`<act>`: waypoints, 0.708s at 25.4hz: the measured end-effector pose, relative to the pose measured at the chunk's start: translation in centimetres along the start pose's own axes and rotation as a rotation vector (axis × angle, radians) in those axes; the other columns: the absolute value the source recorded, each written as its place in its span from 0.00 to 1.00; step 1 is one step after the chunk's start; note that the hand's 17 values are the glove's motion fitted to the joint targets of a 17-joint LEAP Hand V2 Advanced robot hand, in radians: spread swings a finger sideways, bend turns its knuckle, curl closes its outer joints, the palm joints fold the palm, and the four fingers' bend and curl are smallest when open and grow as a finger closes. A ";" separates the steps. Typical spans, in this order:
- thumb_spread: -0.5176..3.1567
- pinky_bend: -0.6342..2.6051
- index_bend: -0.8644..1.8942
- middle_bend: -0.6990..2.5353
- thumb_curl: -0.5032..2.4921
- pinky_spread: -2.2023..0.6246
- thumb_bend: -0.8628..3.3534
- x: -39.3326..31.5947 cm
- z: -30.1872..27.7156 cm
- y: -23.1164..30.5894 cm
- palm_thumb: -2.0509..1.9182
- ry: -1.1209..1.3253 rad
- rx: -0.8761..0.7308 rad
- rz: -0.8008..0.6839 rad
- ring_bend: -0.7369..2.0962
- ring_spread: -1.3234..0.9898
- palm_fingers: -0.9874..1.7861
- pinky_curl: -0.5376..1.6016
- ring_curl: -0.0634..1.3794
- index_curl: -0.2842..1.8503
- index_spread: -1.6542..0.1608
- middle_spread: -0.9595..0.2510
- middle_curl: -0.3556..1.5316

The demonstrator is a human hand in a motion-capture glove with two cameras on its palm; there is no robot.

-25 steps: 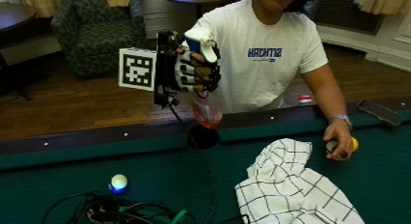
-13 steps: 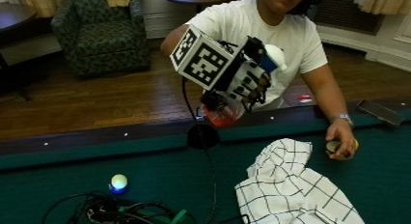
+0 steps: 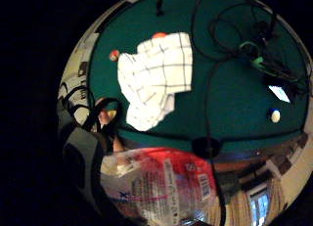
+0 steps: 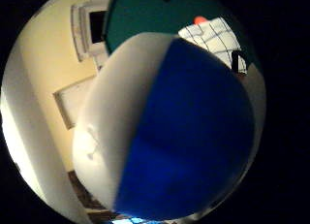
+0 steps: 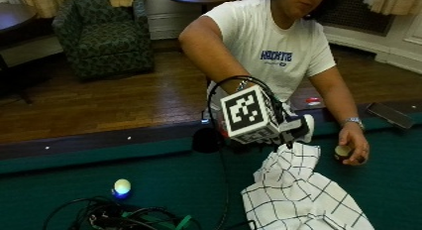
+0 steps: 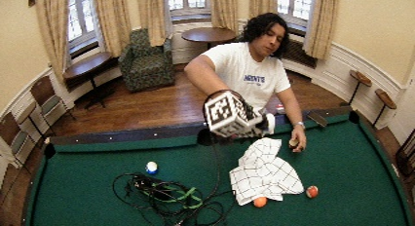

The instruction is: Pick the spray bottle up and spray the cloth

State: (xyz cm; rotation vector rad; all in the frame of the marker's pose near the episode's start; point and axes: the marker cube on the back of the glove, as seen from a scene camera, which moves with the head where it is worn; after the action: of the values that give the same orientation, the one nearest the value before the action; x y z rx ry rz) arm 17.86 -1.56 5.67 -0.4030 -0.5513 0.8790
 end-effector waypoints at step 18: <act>0.20 0.33 0.43 0.40 0.43 0.68 0.20 7.2 10.6 -4.6 0.75 0.390 -0.332 0.338 0.50 0.48 0.85 0.44 0.37 0.40 0.76 0.61 0.47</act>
State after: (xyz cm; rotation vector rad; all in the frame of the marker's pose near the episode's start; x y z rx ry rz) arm 17.99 2.76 18.64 -0.9680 -0.2677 1.0011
